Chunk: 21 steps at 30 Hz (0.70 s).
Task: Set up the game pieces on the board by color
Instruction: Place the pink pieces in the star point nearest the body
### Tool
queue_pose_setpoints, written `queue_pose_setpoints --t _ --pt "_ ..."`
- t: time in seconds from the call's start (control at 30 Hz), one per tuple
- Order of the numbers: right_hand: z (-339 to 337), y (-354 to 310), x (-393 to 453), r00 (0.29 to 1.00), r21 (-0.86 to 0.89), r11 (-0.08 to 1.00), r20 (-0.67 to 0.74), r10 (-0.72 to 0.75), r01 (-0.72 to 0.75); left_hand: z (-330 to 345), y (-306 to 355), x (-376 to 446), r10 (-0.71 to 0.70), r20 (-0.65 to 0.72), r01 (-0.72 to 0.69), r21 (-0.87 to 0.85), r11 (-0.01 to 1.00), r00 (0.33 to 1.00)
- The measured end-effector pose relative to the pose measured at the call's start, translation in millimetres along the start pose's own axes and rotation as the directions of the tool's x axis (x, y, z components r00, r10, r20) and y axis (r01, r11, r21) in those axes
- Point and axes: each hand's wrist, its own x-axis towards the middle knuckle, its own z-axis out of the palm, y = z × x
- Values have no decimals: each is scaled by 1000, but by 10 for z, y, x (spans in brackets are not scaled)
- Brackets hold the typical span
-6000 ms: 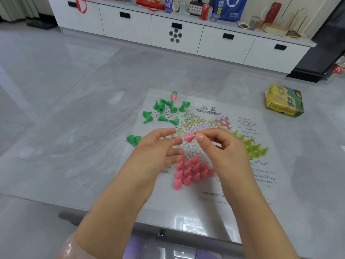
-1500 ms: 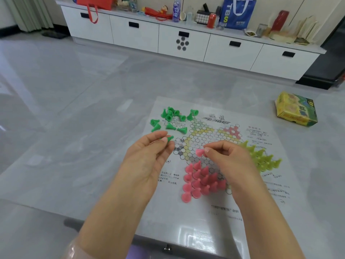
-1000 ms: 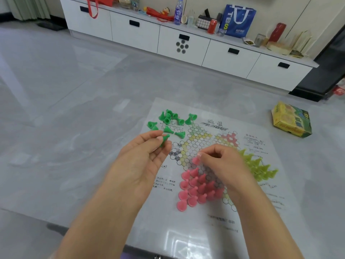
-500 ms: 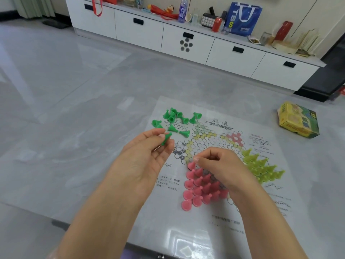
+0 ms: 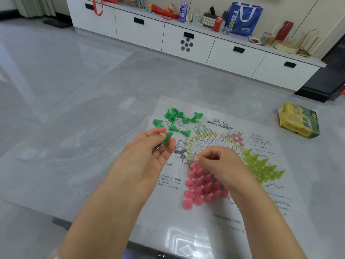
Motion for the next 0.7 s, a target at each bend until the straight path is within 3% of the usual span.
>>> queue_pose_setpoints --t 0.7 --pt "30 20 17 999 -34 999 -2 -36 36 -9 27 -17 0 0 0 -15 1000 1000"
